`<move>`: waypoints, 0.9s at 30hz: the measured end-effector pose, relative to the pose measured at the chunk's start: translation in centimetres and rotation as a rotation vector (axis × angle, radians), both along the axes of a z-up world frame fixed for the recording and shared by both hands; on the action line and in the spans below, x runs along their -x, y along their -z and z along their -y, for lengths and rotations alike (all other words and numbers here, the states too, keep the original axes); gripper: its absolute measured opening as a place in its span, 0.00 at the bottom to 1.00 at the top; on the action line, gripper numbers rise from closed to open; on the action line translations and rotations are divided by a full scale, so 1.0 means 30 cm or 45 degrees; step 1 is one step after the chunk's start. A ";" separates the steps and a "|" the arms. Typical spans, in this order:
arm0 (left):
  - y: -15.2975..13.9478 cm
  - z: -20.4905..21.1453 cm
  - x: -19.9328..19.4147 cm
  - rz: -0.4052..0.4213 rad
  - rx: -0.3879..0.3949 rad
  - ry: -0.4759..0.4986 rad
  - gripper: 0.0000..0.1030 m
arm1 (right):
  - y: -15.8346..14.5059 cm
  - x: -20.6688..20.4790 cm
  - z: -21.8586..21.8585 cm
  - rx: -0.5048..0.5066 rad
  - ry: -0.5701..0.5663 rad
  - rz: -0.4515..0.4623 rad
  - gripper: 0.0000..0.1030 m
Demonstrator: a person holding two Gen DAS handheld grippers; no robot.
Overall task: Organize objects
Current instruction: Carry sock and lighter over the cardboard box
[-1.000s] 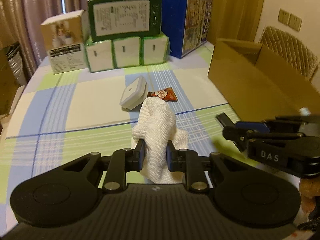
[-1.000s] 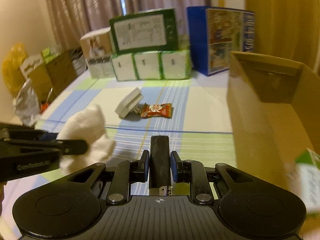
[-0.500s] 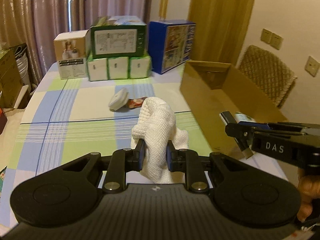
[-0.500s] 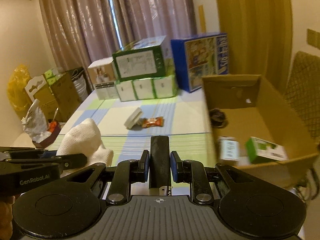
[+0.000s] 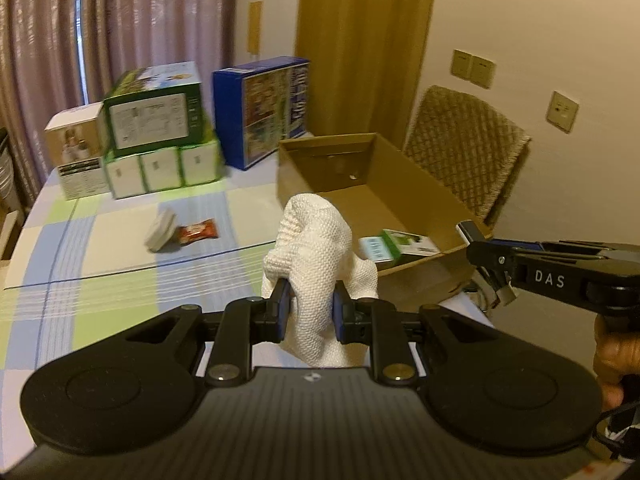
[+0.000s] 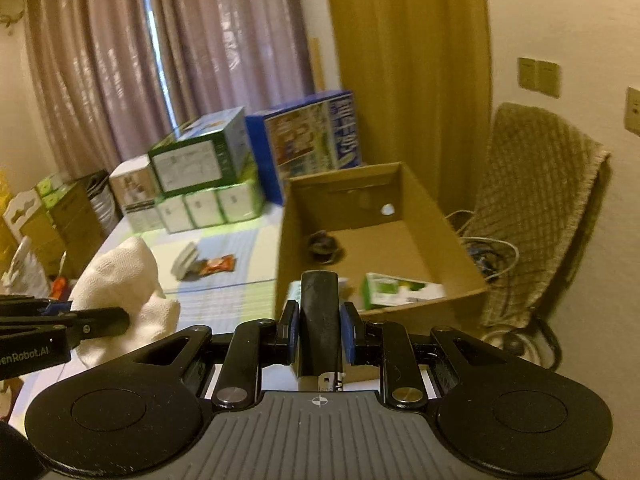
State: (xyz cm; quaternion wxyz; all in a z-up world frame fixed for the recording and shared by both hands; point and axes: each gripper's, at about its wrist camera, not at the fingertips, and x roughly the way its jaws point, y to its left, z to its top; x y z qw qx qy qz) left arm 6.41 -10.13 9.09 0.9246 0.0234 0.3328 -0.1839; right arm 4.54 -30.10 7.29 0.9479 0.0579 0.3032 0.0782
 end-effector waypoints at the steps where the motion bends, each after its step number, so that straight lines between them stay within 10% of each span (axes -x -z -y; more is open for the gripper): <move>1: -0.002 0.017 -0.001 0.001 0.000 0.010 0.17 | -0.004 0.002 0.016 0.001 0.011 0.004 0.18; 27: 0.009 0.324 -0.271 -0.038 -0.004 0.166 0.17 | 0.018 -0.184 0.223 0.028 0.049 -0.016 0.18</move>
